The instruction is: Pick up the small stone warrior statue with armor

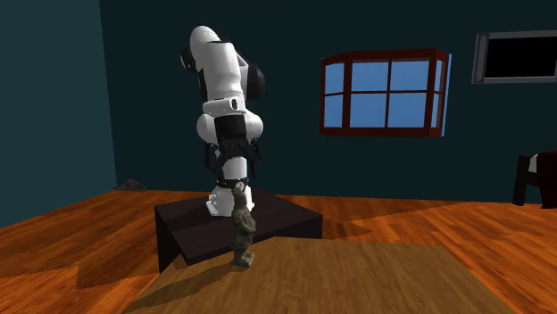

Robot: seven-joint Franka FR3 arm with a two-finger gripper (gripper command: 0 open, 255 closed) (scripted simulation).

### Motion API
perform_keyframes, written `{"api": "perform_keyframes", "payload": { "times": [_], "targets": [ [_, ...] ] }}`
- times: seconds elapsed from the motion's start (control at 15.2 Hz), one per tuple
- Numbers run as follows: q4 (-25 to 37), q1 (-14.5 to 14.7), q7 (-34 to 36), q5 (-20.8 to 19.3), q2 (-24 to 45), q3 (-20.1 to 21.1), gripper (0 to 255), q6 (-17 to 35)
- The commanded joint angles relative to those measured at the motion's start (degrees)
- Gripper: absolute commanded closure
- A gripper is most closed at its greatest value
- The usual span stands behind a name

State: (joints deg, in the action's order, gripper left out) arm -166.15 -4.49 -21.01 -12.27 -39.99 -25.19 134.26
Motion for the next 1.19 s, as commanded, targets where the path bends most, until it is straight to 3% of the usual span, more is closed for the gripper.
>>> {"api": "perform_keyframes", "payload": {
  "times": [0.0,0.33,0.46,0.53,1.12],
  "targets": [
    [-0.81,0.10,-0.61,-0.27,1.74,-0.90,0,2.63],
    [-2.81,0.79,-1.45,-0.48,6.37,-2.70,0,9.22],
    [-2.82,0.77,-1.45,-0.48,6.36,-2.69,0,9.21],
    [-2.85,0.72,-1.47,-0.51,6.28,-2.69,255,9.17],
    [-2.81,0.78,-1.46,-0.47,6.37,-2.69,255,9.22]
  ]
}}
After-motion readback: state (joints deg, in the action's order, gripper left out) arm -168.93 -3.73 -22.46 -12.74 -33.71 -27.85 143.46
